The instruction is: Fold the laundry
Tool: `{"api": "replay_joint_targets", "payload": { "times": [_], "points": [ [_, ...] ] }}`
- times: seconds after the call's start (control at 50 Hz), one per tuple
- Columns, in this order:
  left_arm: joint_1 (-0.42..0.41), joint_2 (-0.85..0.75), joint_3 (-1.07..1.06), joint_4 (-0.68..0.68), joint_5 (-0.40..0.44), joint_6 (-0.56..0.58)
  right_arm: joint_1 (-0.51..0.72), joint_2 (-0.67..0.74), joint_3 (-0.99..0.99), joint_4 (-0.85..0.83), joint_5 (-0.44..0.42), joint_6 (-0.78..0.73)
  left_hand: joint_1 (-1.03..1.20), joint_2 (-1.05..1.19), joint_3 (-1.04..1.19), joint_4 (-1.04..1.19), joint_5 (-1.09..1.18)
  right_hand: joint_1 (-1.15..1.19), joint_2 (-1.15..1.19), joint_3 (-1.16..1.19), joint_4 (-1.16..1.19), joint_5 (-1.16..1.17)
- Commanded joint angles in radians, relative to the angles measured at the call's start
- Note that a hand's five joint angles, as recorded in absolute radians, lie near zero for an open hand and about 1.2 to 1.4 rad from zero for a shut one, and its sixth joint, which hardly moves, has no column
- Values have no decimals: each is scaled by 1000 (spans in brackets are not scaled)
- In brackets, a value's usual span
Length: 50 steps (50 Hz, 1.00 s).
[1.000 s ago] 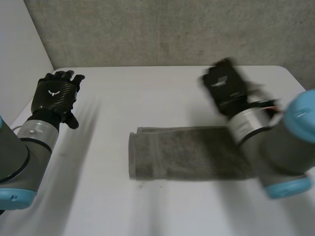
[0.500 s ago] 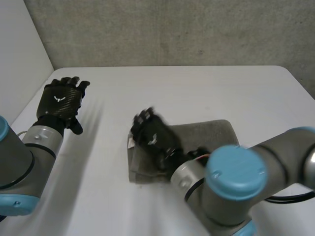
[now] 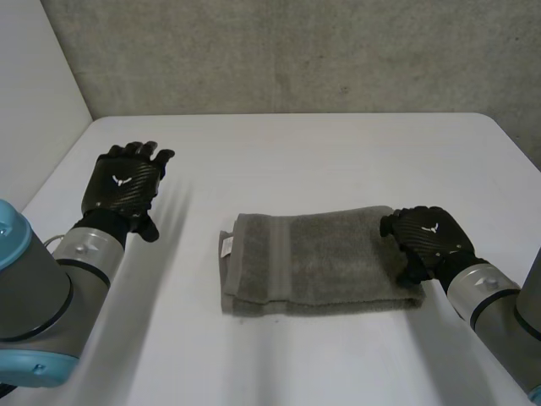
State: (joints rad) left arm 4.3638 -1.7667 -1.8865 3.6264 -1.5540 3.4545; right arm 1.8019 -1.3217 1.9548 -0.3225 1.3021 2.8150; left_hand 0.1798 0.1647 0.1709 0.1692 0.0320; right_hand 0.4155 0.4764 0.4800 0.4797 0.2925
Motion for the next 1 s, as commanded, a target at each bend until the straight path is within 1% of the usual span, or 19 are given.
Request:
{"api": "replay_joint_targets", "payload": {
  "times": [0.02,0.2,0.24,0.46,0.52,0.56,0.58,0.6,0.62,0.68,0.74,0.78,0.8,0.82,0.84,0.88,0.9,0.94,1.0],
  "points": [
    [-9,-14,-2,0,0,0,-3,9,-17,23,0,-9,-5,10,4,5,-32,313,252,248,248,261],
    [-16,-19,0,0,2,0,-4,22,-63,186,3,-14,-5,10,4,5,-32,274,213,210,210,223],
    [-16,-19,0,0,2,0,-3,29,-74,217,5,-25,-5,10,4,5,-32,181,120,116,117,129],
    [-16,-23,-2,-2,2,0,-3,76,-71,206,42,-124,-5,10,4,5,-32,210,149,145,145,158],
    [-16,-22,0,0,3,0,-4,90,-77,200,80,-140,-5,10,4,5,-32,277,216,213,213,226],
    [-16,-22,-2,0,2,0,-6,91,-76,166,117,-143,-5,10,4,5,-32,621,561,557,557,570],
    [-16,-22,-2,0,2,0,-6,91,-76,166,117,-143,-5,10,4,5,-32,624,563,559,559,572],
    [-16,-22,-2,0,2,0,-7,90,-68,133,129,-144,-5,10,4,5,-32,903,842,838,838,851],
    [-16,-22,-2,0,2,0,-6,88,-60,94,140,-147,-5,10,4,5,-32,980,919,915,916,928],
    [-16,-22,0,0,2,0,-1,88,-56,57,148,-155,-5,10,4,5,-32,981,920,916,917,929],
    [-15,-20,0,0,2,0,8,88,-47,-1,167,-227,-5,10,4,5,-32,981,920,916,917,929],
    [-15,-20,0,0,2,0,25,78,-51,-41,203,-352,-5,10,4,5,-32,981,920,916,917,929],
    [-15,-19,0,0,2,0,25,78,-51,-41,203,-353,-5,10,4,5,-32,981,920,916,917,929],
    [-15,-16,0,0,2,0,71,75,-63,-53,218,-412,-5,10,4,5,-32,981,920,916,917,929],
    [-15,-16,0,0,2,0,71,75,-63,-53,218,-413,-5,10,4,5,-32,981,920,916,917,929],
    [-15,-10,0,0,2,0,237,73,-115,-84,247,-497,-5,10,4,5,-32,981,920,916,917,929],
    [-15,-10,0,0,2,0,238,73,-116,-84,247,-497,-5,10,4,5,-32,981,920,916,917,929],
    [-15,-10,0,0,2,0,389,91,-154,-116,272,-537,-5,10,4,5,-32,981,920,916,917,929],
    [-16,-8,-2,0,0,0,447,102,-165,-135,273,-545,-5,10,4,5,-32,981,920,916,917,929]
  ]
}}
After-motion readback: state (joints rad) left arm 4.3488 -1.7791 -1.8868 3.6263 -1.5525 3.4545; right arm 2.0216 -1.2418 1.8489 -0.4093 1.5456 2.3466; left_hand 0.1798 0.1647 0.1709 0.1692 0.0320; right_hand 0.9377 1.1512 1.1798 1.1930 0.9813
